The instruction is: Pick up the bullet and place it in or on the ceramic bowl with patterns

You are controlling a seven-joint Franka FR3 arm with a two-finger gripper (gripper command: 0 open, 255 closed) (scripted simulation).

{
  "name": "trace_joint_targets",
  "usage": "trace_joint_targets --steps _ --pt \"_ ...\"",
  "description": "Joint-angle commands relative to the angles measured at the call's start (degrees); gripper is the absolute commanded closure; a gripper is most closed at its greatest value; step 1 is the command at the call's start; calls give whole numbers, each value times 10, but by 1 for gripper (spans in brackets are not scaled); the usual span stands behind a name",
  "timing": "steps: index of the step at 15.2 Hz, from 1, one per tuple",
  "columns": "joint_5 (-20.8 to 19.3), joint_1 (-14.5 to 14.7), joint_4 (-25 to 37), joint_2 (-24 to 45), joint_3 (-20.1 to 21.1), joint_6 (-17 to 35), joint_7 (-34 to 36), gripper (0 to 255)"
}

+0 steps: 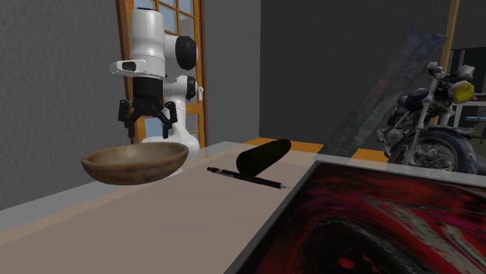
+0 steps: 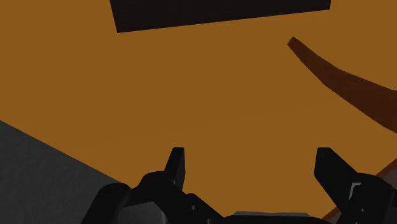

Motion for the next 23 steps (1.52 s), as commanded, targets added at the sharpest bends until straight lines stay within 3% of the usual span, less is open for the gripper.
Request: trace_joint_targets --steps 1,13,18,23 --pt "0 0 0 0 0 0 0 0" --pt "76 -12 141 141 170 -2 275 0" --pt "71 -29 237 234 240 -5 394 0" --pt "30 -42 359 352 312 -19 526 0"
